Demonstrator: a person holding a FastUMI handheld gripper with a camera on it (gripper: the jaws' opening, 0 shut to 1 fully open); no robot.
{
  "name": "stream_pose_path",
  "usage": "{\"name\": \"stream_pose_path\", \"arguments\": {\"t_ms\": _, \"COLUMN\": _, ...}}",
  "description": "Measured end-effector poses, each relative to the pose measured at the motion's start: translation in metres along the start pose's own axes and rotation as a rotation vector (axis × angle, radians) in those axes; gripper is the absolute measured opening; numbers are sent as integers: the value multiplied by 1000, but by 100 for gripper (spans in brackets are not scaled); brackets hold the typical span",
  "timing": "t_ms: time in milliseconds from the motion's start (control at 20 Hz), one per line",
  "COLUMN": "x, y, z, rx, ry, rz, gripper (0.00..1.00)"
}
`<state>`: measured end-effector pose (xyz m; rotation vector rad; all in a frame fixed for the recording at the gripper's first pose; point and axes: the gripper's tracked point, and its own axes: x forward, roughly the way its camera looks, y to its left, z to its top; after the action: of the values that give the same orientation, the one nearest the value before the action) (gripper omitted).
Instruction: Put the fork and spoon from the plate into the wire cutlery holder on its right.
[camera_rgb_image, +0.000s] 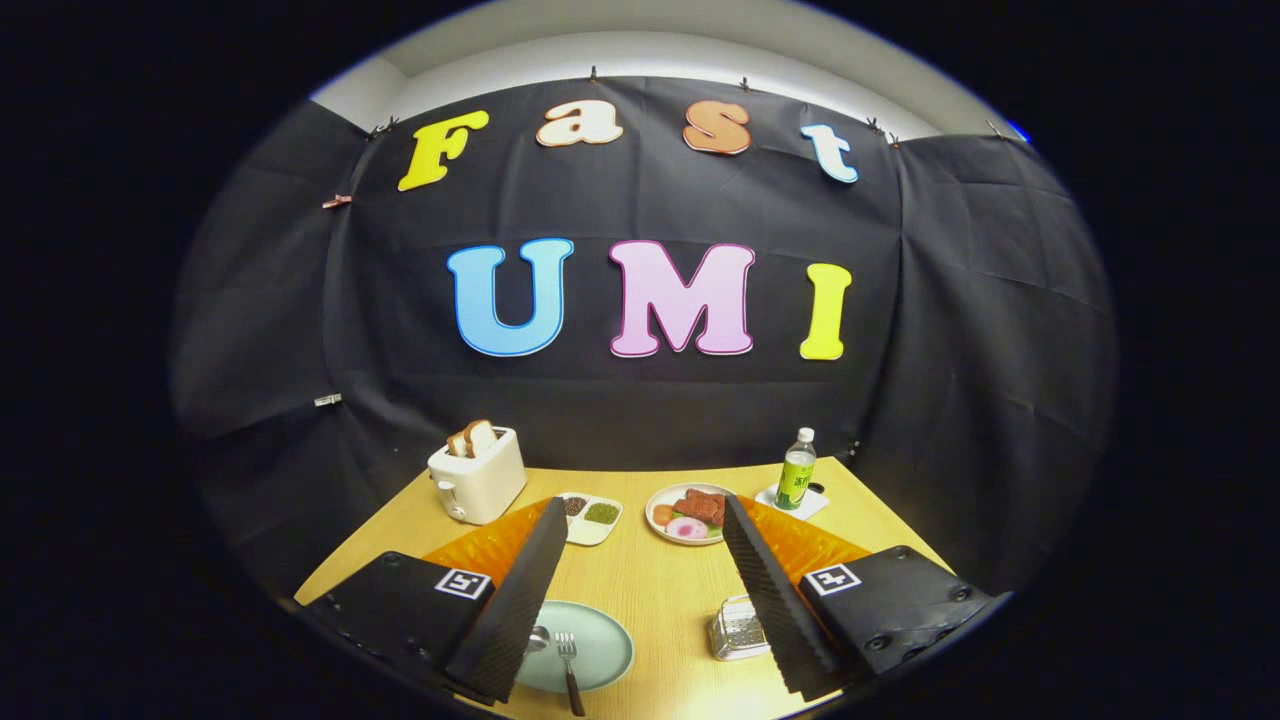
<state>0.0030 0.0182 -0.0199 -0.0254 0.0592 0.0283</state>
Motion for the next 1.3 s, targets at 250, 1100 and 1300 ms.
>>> {"name": "stream_pose_path", "arguments": {"t_ms": 250, "x": 5, "y": -3, "z": -15, "rx": -4, "ry": 48, "rz": -14, "gripper": 97}}
{"name": "stream_pose_path", "arguments": {"t_ms": 1100, "x": 21, "y": 69, "z": -187, "rx": -39, "ry": 592, "rz": 292, "gripper": 90}}
{"name": "stream_pose_path", "arguments": {"t_ms": 1300, "x": 18, "y": 77, "z": -256, "rx": -82, "ry": 798, "rz": 321, "gripper": 90}}
